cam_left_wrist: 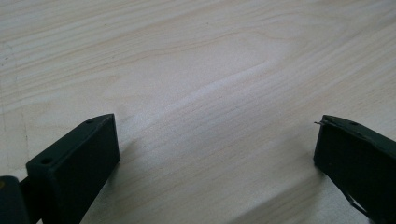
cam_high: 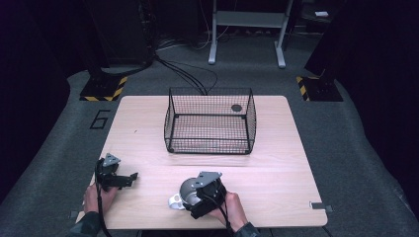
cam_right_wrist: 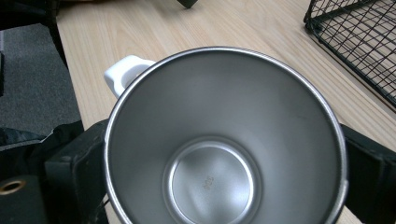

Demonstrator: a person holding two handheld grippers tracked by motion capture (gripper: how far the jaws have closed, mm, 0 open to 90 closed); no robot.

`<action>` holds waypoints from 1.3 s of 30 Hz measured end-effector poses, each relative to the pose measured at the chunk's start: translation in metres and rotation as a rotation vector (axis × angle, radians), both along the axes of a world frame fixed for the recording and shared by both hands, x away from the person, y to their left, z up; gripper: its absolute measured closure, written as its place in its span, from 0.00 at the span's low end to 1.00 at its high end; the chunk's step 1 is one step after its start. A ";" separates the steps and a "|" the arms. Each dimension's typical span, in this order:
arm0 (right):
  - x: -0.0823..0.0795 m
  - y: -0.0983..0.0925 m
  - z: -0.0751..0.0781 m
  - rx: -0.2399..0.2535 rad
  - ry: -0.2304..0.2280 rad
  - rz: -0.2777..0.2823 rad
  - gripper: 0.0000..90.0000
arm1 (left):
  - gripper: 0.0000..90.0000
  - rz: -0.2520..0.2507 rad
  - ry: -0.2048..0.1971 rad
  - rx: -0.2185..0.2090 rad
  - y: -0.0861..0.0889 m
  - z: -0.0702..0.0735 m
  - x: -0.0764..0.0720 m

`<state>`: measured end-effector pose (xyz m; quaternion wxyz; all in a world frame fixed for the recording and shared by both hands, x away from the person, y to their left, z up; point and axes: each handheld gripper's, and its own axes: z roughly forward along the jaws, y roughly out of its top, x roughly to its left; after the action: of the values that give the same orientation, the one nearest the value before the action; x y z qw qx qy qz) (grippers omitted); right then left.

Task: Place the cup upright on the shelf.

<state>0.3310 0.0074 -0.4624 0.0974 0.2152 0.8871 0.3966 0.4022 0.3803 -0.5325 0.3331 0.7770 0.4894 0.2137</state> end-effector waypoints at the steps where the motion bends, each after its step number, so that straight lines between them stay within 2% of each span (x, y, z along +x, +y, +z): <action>1: 0.000 0.001 0.000 0.006 -0.001 -0.004 0.06 | 0.00 0.000 0.000 0.000 0.000 0.000 0.000; 9: -0.002 0.001 0.001 0.009 -0.029 -0.007 0.07 | 0.00 0.005 0.002 -0.008 -0.001 0.000 0.000; 17: -0.001 -0.007 0.008 0.029 -0.040 -0.038 0.07 | 0.00 0.005 0.002 -0.007 -0.001 0.000 0.000; 31: 0.008 -0.032 0.020 0.032 -0.050 -0.132 0.07 | 0.00 0.005 0.002 -0.007 -0.001 0.000 0.000; 39: 0.015 -0.051 0.027 0.036 -0.046 -0.210 0.07 | 0.00 0.004 0.002 -0.007 0.000 0.000 0.000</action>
<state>0.3456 -0.0434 -0.4352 0.1550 0.2994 0.8499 0.4050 0.4020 0.3798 -0.5327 0.3349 0.7750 0.4921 0.2121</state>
